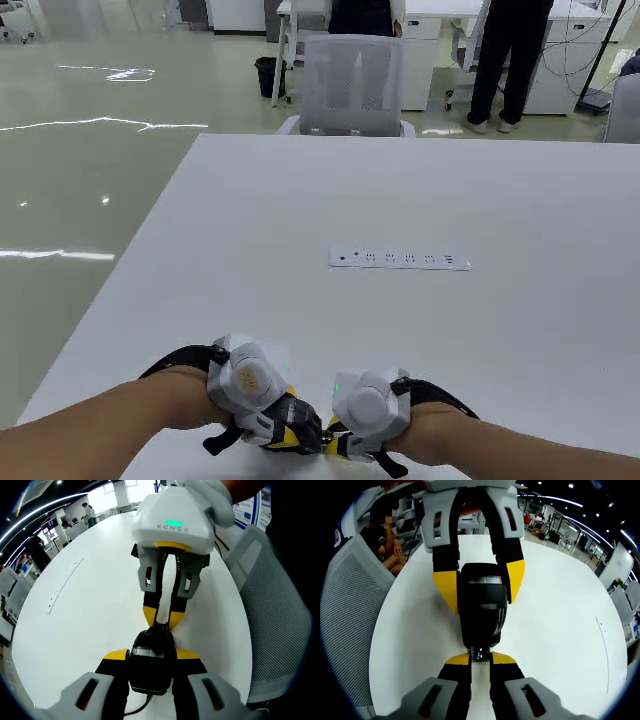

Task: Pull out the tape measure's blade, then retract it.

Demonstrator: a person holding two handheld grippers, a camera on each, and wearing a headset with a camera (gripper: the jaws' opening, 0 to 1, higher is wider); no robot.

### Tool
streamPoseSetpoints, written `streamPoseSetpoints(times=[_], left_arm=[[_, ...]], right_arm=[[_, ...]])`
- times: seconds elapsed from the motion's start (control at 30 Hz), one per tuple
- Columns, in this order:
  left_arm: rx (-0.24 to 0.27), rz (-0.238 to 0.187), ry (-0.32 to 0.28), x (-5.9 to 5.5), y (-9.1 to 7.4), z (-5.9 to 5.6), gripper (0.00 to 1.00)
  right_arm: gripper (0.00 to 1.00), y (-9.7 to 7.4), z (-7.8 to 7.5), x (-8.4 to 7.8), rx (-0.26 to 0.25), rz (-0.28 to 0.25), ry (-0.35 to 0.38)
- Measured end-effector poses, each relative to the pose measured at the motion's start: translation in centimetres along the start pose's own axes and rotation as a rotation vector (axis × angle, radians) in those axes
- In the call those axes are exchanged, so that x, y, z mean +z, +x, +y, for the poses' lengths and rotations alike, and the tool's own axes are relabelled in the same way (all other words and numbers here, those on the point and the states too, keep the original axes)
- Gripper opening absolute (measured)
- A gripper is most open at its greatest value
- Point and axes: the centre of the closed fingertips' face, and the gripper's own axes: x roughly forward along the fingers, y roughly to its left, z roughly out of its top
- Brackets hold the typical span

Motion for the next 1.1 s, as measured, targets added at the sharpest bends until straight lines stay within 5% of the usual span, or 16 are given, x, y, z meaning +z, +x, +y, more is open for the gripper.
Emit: streamPoseSetpoints(times=[1.1], left_arm=[[0.0,-0.004,-0.007,0.2,0.0,0.0,0.28]], right_arm=[[0.11,-1.4,-0.3,-2.8,0.017,0.013,0.043]])
